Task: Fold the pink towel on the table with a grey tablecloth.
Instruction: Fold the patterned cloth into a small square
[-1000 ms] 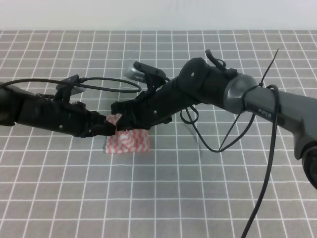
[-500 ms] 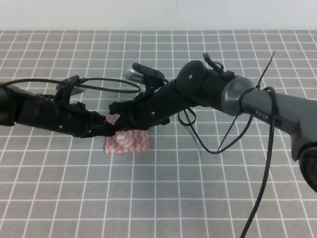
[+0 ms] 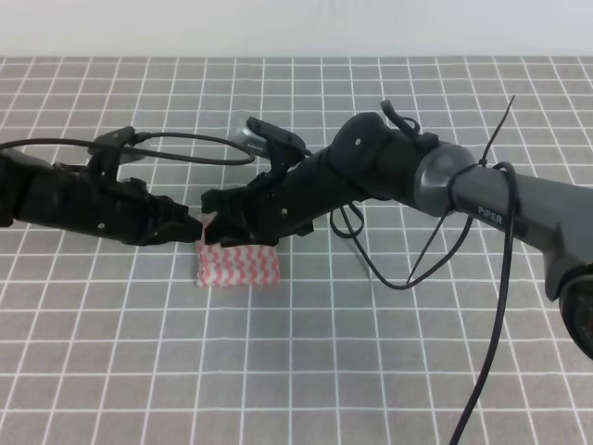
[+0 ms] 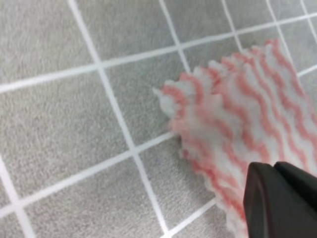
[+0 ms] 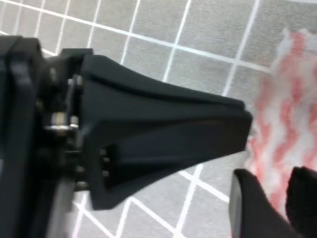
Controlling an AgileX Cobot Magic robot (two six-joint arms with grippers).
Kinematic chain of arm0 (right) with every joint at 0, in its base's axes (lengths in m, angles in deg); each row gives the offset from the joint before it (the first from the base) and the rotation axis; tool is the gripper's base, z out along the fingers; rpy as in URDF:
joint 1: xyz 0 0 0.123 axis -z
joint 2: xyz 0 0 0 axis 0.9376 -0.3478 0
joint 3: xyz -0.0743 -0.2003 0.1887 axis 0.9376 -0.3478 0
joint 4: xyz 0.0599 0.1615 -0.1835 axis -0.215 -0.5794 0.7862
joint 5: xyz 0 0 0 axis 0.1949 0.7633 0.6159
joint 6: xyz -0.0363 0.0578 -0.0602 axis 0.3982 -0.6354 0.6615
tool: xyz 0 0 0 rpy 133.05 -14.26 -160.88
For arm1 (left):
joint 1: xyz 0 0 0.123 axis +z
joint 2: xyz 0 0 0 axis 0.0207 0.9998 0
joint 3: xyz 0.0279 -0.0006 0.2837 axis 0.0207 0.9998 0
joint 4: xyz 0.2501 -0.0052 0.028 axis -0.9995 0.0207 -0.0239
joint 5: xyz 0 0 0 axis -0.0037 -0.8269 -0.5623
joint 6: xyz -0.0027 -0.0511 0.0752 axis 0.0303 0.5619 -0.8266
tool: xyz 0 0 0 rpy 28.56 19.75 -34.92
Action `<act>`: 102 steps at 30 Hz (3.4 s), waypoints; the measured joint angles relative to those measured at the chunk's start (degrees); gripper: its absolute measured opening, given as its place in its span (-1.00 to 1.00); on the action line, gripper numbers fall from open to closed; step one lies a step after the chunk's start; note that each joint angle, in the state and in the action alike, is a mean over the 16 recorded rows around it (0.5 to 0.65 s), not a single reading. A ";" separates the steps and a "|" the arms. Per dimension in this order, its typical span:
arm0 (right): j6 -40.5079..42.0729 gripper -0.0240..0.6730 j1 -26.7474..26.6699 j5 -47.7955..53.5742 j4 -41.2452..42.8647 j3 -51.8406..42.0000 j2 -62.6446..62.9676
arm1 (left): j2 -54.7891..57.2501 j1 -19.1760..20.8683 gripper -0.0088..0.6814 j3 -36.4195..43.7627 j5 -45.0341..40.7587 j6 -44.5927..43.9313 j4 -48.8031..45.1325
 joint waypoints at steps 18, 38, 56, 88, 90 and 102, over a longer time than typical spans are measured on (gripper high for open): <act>0.04 -0.64 2.85 6.99 2.35 0.00 0.48 | -2.42 -0.07 -0.98 -1.67 -4.86 3.47 -3.99; -0.15 -0.97 5.69 15.73 6.75 0.06 -0.63 | -2.33 -8.73 -0.98 -1.84 -1.06 14.08 -21.19; -0.70 -0.97 5.69 14.84 8.83 2.37 -1.03 | -2.30 -8.70 -0.98 -9.26 2.21 15.70 -24.33; -4.31 -0.97 5.71 3.82 13.53 5.82 -4.05 | -2.75 -7.08 -0.98 -10.69 8.29 19.20 -25.31; -4.66 -0.97 5.73 3.84 13.97 5.83 -3.63 | -3.34 -7.04 -0.98 -10.69 8.74 19.22 -25.55; -4.26 -0.97 6.13 6.75 14.84 5.83 -1.12 | -8.08 -6.42 -0.98 -10.68 11.99 19.51 -26.62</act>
